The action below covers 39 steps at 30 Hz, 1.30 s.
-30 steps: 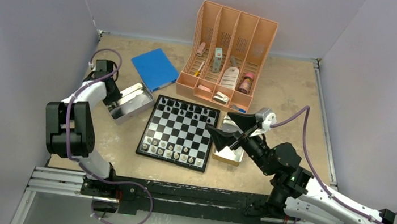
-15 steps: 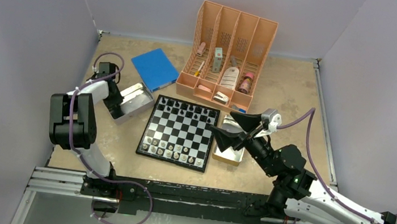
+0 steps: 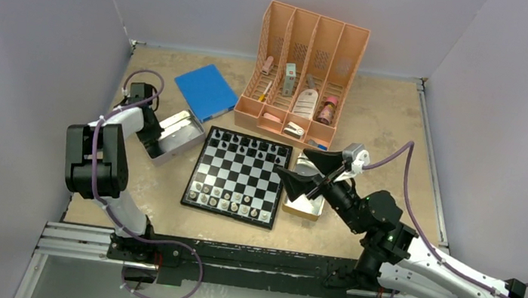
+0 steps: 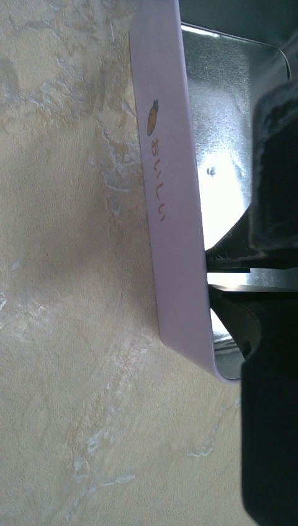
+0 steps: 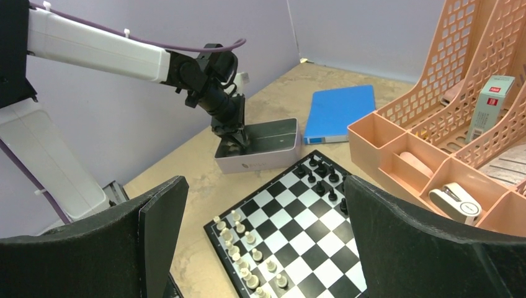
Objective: Set up the chess pieces on the board
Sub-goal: Pick up the chess piece from the storage box, then place the chess piece on the chessboard.
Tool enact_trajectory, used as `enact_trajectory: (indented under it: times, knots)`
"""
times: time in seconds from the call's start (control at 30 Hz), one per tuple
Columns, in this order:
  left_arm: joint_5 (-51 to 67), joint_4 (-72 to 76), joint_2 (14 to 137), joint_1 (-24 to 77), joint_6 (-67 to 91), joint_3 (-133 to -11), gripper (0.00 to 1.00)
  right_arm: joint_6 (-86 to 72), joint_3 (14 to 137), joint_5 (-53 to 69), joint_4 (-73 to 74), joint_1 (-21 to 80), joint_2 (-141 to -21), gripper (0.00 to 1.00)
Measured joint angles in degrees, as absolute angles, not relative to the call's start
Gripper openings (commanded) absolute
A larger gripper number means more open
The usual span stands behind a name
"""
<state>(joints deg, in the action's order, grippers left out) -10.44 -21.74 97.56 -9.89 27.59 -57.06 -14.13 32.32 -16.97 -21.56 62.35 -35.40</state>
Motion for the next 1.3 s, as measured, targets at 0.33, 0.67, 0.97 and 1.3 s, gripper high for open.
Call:
enact_trajectory:
  times: [0.33, 0.67, 0.97, 1.3]
  knots:
    - [-6.7, -23.0, 95.5, -10.1, 27.4, -57.1, 0.0, -15.1, 32.0, -17.0, -22.1, 62.3, -36.0, 0.99]
    - [3.9, -27.4, 85.6, -10.1, 24.0, -59.1, 0.0, -13.6, 32.0, -17.5, -22.2, 62.3, -41.2, 0.99]
    - [17.2, -32.1, 80.1, -6.8, 18.8, -61.6, 0.0, 2.7, 32.1, -14.0, -27.3, 62.3, -47.7, 0.97]
    - [28.0, -38.7, 77.0, 1.0, 15.5, -62.9, 0.0, 24.3, 32.2, -4.6, -34.1, 62.3, -60.6, 0.56]
